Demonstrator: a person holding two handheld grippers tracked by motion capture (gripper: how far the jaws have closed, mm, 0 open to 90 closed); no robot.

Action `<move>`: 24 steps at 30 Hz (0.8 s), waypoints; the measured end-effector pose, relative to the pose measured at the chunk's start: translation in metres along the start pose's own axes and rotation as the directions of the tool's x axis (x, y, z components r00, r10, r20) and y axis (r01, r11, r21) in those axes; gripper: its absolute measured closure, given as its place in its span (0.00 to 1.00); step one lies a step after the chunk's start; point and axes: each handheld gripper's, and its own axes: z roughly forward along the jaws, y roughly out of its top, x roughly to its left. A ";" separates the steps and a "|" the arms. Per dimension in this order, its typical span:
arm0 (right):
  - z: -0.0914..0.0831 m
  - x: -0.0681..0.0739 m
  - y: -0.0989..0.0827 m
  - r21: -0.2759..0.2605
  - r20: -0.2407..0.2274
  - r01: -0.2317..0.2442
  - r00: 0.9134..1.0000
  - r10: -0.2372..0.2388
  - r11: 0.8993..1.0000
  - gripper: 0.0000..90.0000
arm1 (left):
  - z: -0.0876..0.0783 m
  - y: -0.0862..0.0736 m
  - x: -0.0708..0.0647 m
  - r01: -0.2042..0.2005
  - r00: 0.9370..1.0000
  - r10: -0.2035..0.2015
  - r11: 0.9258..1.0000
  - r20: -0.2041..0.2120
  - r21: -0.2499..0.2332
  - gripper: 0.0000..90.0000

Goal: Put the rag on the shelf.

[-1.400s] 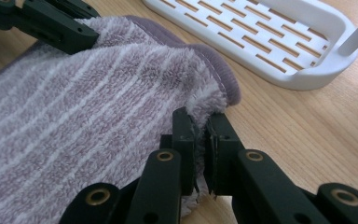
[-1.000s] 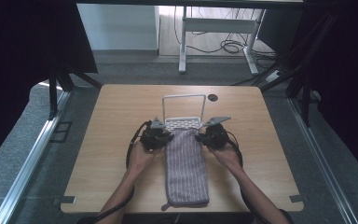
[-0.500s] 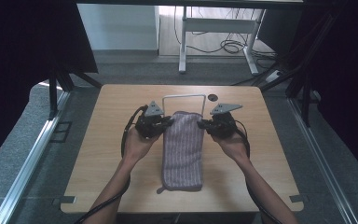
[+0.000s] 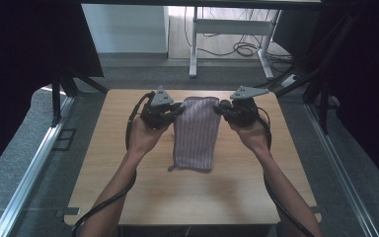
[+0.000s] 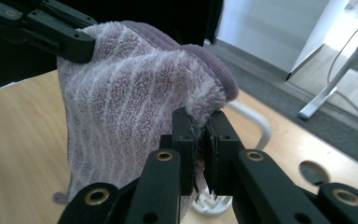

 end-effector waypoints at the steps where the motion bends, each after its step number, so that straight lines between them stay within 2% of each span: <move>1: -0.001 -0.001 0.003 -0.004 0.004 0.003 1.000 -0.003 1.000 0.92 | -0.001 0.005 0.002 -0.006 1.000 0.006 1.000 -0.008 -0.002 0.90; 6: -0.003 -0.009 0.021 -0.030 0.029 0.011 1.000 -0.010 0.999 0.92 | -0.003 0.024 0.010 -0.031 0.999 0.031 0.999 -0.041 -0.013 0.90; 8: -0.004 -0.014 0.034 -0.042 0.046 0.019 0.999 -0.017 0.999 0.92 | -0.005 0.036 0.015 -0.031 0.998 0.030 0.999 -0.057 -0.025 0.90; 9: -0.004 -0.014 0.034 -0.042 0.046 0.019 0.999 -0.017 0.999 0.92 | -0.005 0.036 0.015 -0.031 0.998 0.030 0.999 -0.057 -0.025 0.90; 10: -0.004 -0.017 0.043 -0.049 0.058 0.022 0.998 -0.019 0.999 0.92 | -0.006 0.043 0.019 -0.032 0.997 0.030 0.999 -0.066 -0.027 0.90; 12: -0.004 -0.018 0.047 -0.051 0.063 0.024 0.998 -0.021 0.998 0.92 | -0.006 0.047 0.022 -0.030 0.997 0.028 0.999 -0.069 -0.026 0.89; 13: -0.004 -0.021 0.055 -0.059 0.074 0.029 0.997 -0.025 0.998 0.92 | -0.006 0.052 0.026 -0.026 0.997 0.024 0.999 -0.075 -0.024 0.89; 24: -0.002 -0.032 0.086 -0.072 0.120 0.059 0.992 -0.051 0.996 0.92 | -0.003 0.074 0.045 -0.016 0.994 0.013 1.000 -0.105 -0.023 0.89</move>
